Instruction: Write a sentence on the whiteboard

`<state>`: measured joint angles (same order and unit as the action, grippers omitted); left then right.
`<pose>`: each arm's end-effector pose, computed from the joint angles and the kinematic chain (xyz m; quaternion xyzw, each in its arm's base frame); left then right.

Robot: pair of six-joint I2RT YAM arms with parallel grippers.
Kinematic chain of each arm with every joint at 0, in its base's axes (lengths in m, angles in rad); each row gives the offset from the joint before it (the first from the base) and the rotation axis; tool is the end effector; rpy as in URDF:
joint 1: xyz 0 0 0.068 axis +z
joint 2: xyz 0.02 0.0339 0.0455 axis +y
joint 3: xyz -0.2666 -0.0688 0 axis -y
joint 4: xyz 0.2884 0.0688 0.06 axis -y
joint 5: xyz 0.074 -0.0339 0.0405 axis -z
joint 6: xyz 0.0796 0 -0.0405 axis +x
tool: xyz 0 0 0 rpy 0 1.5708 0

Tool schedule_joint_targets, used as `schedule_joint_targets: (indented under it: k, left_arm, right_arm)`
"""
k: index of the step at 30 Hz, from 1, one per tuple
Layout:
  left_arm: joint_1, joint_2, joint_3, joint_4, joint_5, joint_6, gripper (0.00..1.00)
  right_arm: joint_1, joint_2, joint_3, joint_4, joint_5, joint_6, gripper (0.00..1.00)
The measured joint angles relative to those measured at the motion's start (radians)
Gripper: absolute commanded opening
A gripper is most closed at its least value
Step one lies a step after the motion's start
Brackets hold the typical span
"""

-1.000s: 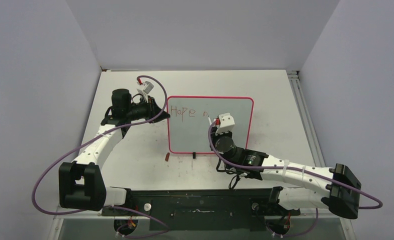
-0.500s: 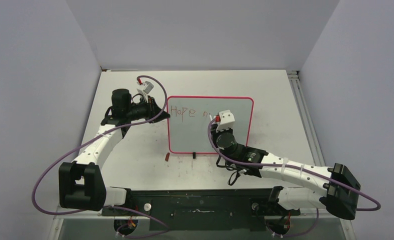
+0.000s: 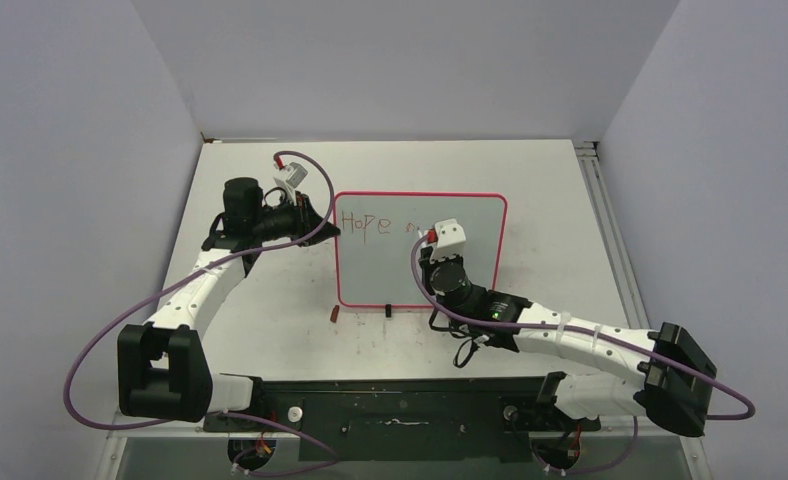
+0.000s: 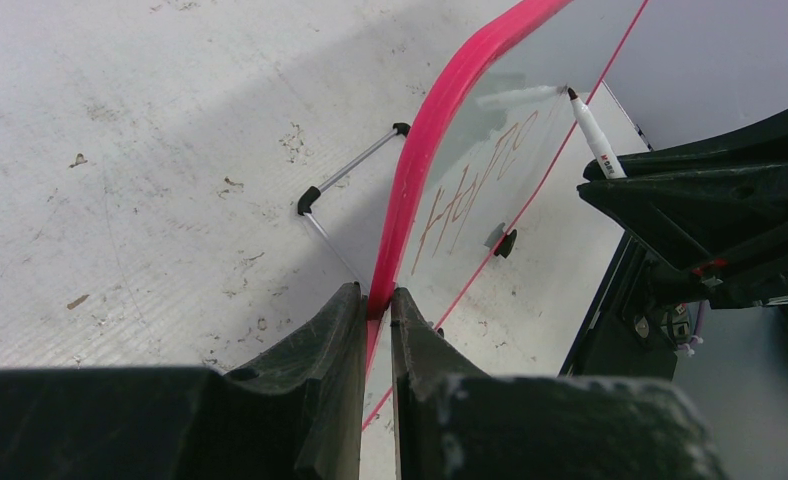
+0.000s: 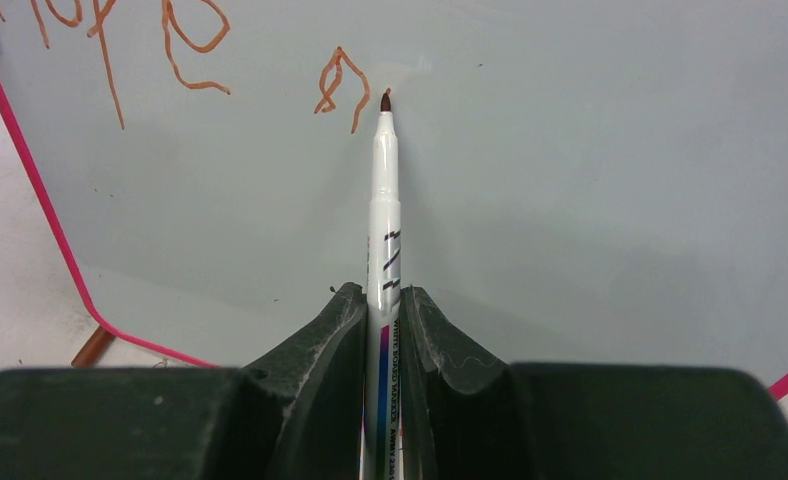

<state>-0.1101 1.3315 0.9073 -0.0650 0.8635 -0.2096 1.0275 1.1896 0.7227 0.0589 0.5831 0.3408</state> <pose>0.3465 -0.0992 0.2494 0.1764 0.7884 -0.4286 0.4045 0.2103 0.2635 0.2290 -0.1208 0.8069 0.1463 0.5595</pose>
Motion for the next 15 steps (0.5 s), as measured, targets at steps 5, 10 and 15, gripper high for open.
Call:
schedule_joint_targets:
  k: [5, 10, 15]
  left_arm:
    - [0.000, 0.000, 0.000, 0.000, -0.001, 0.000, 0.00]
    - [0.000, 0.000, 0.000, 0.000, -0.001, 0.000, 0.00]
    - [0.000, 0.000, 0.000, 0.000, -0.001, 0.000, 0.00]
  right_arm:
    - [-0.001, 0.010, 0.000, 0.000, -0.008, 0.001, 0.05]
    - [-0.002, 0.011, 0.000, -0.001, -0.007, 0.008, 0.05]
    - [-0.002, 0.011, 0.000, -0.006, -0.006, 0.021, 0.05]
